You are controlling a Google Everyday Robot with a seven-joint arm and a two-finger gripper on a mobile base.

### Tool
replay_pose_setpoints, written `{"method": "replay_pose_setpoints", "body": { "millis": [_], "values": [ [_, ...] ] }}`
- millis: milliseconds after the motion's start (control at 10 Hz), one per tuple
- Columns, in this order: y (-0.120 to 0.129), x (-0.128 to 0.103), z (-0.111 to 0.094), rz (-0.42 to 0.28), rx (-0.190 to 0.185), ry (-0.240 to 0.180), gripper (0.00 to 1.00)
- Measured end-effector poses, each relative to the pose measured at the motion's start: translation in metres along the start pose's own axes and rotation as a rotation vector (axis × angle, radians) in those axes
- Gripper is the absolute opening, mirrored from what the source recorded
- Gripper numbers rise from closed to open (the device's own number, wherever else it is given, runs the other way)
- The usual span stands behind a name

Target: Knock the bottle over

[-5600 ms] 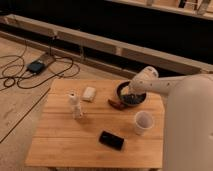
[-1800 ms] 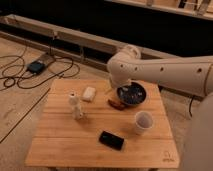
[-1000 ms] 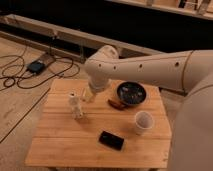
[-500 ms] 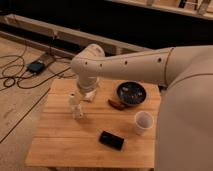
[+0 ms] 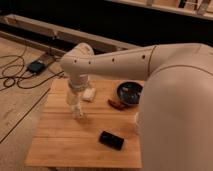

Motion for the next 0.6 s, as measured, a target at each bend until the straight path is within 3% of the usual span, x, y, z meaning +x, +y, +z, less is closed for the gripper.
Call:
{"method": "replay_pose_setpoints", "body": {
  "millis": [600],
  "values": [
    [-0.009,-0.028,0.025,0.007,0.010,0.014,0.80]
  ]
}}
